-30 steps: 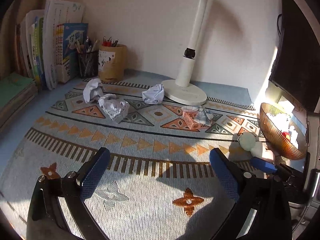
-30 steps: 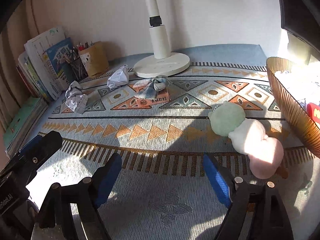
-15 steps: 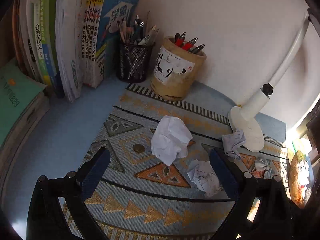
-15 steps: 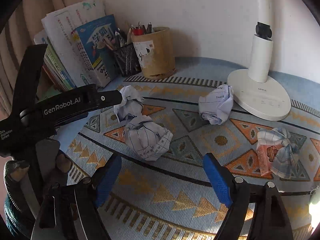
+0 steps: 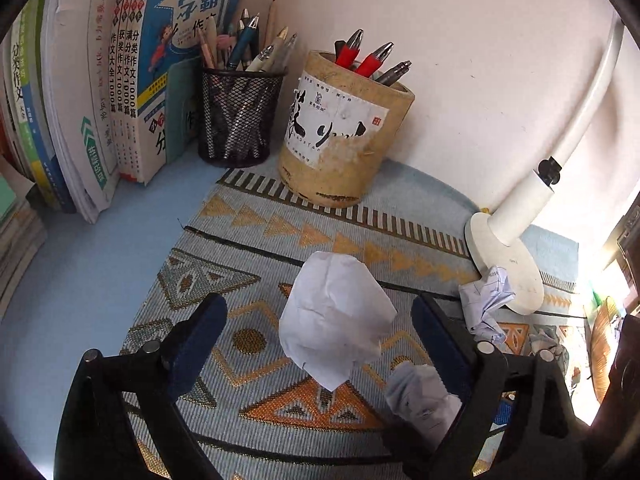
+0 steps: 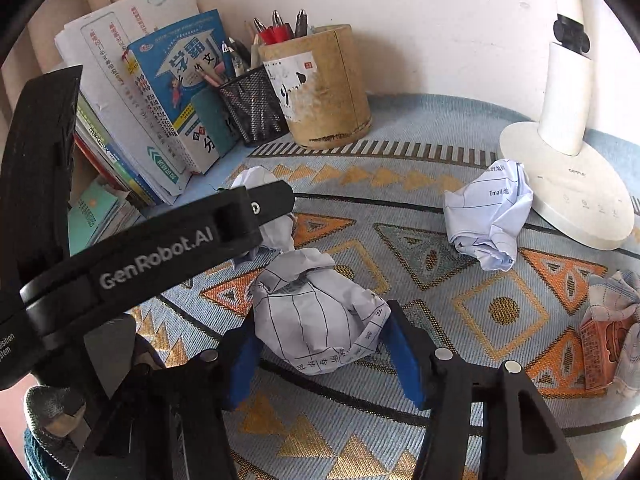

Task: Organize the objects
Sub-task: 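Grasp a white paper ball with left gripper while right grasps a checked paper ball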

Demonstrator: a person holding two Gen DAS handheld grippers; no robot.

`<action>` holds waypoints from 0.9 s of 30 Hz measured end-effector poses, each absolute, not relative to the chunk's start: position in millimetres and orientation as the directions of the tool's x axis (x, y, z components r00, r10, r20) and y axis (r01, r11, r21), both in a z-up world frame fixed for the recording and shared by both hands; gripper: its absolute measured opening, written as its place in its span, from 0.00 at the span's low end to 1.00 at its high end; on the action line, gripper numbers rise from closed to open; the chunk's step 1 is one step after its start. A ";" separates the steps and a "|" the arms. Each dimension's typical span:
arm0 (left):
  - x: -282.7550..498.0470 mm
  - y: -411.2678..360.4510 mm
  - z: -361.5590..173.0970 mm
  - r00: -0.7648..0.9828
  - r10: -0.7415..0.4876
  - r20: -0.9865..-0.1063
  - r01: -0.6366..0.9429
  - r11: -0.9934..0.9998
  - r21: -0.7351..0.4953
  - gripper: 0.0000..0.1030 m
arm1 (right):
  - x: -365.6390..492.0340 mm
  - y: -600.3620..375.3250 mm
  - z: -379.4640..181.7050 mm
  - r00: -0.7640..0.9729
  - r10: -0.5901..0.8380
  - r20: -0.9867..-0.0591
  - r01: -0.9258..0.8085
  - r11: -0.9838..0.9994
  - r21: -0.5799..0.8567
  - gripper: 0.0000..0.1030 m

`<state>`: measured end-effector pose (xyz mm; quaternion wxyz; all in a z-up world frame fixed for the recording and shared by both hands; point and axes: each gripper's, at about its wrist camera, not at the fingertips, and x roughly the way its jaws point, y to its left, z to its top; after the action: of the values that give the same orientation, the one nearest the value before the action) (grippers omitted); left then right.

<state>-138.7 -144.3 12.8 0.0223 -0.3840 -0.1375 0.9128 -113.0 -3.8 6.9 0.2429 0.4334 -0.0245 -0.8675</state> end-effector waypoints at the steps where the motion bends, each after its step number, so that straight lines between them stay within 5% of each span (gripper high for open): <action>1: -140.9 -142.5 10.9 -0.694 0.157 -0.703 0.052 -0.962 -0.267 0.61 | -110.8 -3.2 9.3 -0.521 -0.444 -0.729 0.404 -0.880 0.248 0.55; 2: -143.0 -141.2 9.5 -0.684 0.167 -0.710 0.041 -0.963 -0.266 0.48 | -107.8 -2.8 11.7 -0.536 -0.445 -0.718 0.407 -0.881 0.242 0.55; 3: -142.8 -142.5 9.8 -0.685 0.179 -0.707 0.031 -0.962 -0.273 0.46 | -104.3 -2.0 14.0 -0.550 -0.441 -0.709 0.408 -0.883 0.233 0.55; 11: -99.0 -126.9 27.6 -0.728 0.134 -0.672 0.006 -0.979 -0.202 0.46 | -34.2 70.5 38.1 -0.604 -0.417 -0.679 0.393 -0.897 0.202 0.55; 20: 26.4 -7.4 48.4 -0.690 0.354 -0.631 -0.196 -0.931 -0.308 0.46 | 38.6 221.0 36.3 -0.656 -0.279 -0.702 0.246 -0.958 0.150 0.56; 27: 51.0 58.2 27.8 -0.686 0.274 -0.674 -0.177 -0.961 -0.210 0.46 | 52.3 254.5 25.7 -0.661 -0.259 -0.704 0.228 -0.963 0.141 0.56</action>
<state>51.0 58.2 27.8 0.1232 -0.3765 -0.0641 0.9159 52.3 254.5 25.7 0.1337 0.3891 -0.0204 -0.9112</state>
